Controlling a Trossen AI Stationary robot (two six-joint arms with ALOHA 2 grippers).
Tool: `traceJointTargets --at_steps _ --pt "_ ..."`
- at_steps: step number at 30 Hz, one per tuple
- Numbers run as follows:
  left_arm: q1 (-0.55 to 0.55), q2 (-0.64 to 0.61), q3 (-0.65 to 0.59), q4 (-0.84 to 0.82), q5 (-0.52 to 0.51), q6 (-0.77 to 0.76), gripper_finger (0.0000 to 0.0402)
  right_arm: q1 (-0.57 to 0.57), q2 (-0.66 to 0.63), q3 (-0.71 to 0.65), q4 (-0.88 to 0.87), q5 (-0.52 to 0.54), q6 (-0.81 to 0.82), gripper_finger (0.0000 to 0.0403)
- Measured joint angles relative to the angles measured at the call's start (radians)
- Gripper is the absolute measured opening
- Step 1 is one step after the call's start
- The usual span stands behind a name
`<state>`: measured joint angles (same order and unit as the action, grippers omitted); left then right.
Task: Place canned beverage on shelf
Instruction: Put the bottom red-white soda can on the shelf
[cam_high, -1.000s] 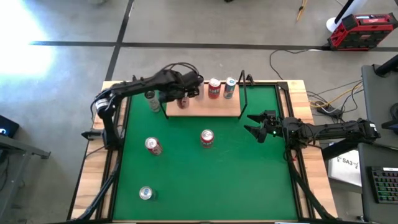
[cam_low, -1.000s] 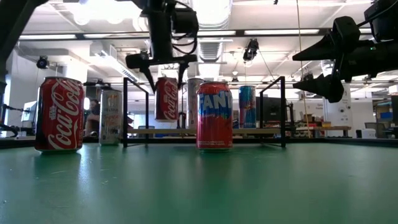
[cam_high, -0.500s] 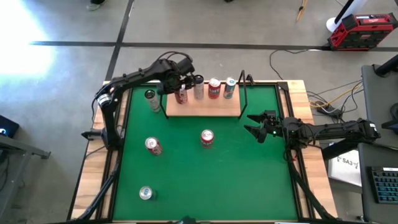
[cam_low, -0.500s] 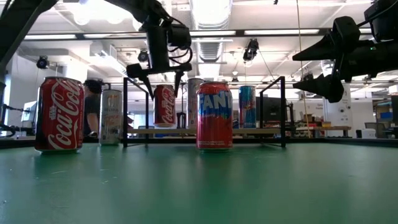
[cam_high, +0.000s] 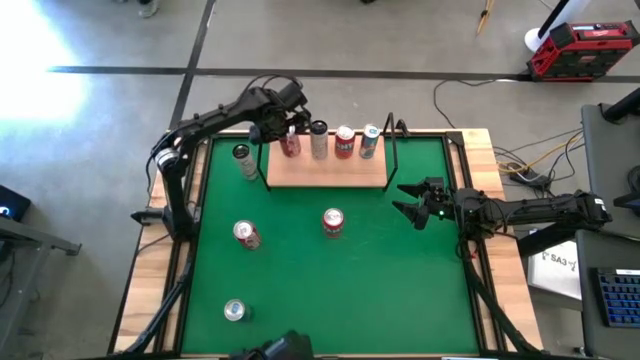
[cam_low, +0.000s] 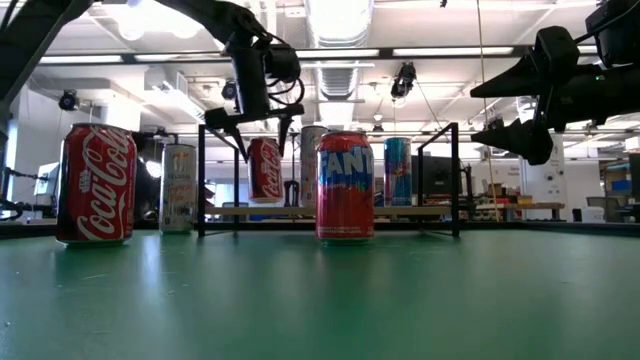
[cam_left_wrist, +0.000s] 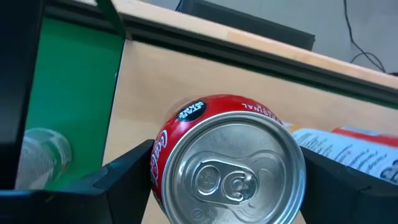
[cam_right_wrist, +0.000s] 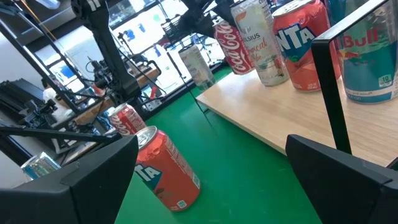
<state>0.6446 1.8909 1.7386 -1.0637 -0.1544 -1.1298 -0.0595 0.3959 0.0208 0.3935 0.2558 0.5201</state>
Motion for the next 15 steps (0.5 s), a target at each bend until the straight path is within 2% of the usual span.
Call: traceJointTargets --at_steps 15 --pt "0.010 0.043 0.005 0.039 -0.003 0.025 0.0305 0.000 0.000 0.000 0.000 0.000 0.000 0.0400"
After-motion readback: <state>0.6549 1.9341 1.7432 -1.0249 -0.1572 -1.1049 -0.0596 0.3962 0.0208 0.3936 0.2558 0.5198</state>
